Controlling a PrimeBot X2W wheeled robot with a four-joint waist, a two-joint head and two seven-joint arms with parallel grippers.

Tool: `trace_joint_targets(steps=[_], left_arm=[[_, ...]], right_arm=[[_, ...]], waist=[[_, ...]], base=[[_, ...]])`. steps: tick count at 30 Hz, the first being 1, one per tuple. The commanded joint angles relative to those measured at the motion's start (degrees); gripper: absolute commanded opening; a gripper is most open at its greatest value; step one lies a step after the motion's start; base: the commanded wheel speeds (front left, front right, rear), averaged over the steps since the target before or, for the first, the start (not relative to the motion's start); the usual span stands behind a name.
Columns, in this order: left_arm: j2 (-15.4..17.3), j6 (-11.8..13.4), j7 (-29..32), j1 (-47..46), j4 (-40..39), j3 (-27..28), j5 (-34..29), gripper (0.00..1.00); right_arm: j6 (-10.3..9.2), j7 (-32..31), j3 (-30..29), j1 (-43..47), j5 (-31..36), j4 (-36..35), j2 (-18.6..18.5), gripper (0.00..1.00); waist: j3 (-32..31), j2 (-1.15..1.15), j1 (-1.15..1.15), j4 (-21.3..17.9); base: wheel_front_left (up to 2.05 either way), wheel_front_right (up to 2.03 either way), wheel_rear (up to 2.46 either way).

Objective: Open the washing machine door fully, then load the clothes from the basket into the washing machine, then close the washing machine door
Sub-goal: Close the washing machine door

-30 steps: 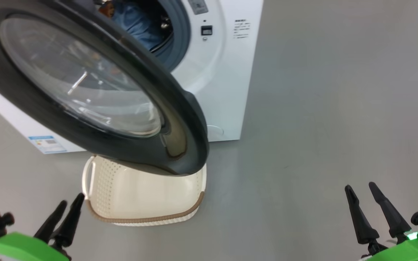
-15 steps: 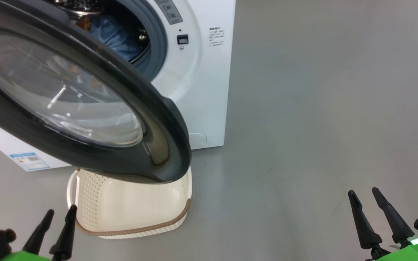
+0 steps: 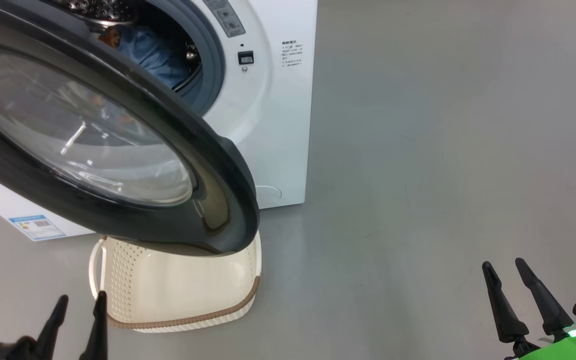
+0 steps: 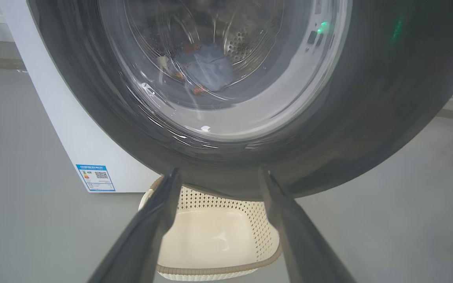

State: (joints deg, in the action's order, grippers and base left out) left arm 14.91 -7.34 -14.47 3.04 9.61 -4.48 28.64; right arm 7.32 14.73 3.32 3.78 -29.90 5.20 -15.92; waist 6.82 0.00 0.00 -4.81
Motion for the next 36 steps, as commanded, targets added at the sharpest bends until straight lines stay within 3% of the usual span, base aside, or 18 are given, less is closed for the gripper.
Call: trace_joint_targets(steps=[1,10,20,22,23,24,36], left_arm=[[0.47,-0.14,-0.52,-0.41,-1.57,2.91,-1.21,1.00],[-3.91,-0.14,-0.52,0.92,-1.94,6.58,-6.06,1.00],[-4.52,-0.14,-0.52,0.65,-2.51,6.75,-7.01,1.00],[-4.58,-0.14,-0.52,0.59,-2.81,6.74,-7.05,1.00],[-4.60,-0.14,-0.52,0.52,-3.01,6.66,-7.09,1.00],[-4.62,-0.14,-0.52,0.48,-3.25,6.59,-7.17,1.00],[-6.23,-0.14,-0.52,0.17,-6.56,7.38,-7.69,1.00]], right_arm=[[0.17,0.27,0.99,-0.18,0.39,-1.24,-1.05,1.00],[0.17,0.27,1.10,-0.88,0.22,-0.96,-0.77,1.00],[0.17,0.27,1.06,-1.19,0.11,-1.75,-0.53,1.00],[0.17,0.27,1.06,-1.53,-0.16,-2.13,-0.37,0.41],[0.17,0.27,1.18,-1.83,-0.32,-2.31,-0.34,0.25],[0.17,0.27,1.34,-2.24,-0.49,-2.61,-0.29,0.00],[0.17,0.27,7.88,-15.80,-1.70,-9.33,1.20,0.00]], waist=[[0.01,0.00,0.00,0.02],[0.40,0.00,0.00,0.05],[0.07,0.00,0.00,0.61],[-0.08,0.00,0.00,0.91],[-0.16,0.00,0.00,1.09],[-0.26,0.00,0.00,1.29],[-1.83,0.00,0.00,5.28]], base=[[0.00,0.00,0.00],[0.00,0.00,0.00],[0.00,0.00,0.00],[0.00,0.00,0.00],[0.00,0.00,0.00],[0.00,0.00,0.00],[0.00,0.00,0.00]])
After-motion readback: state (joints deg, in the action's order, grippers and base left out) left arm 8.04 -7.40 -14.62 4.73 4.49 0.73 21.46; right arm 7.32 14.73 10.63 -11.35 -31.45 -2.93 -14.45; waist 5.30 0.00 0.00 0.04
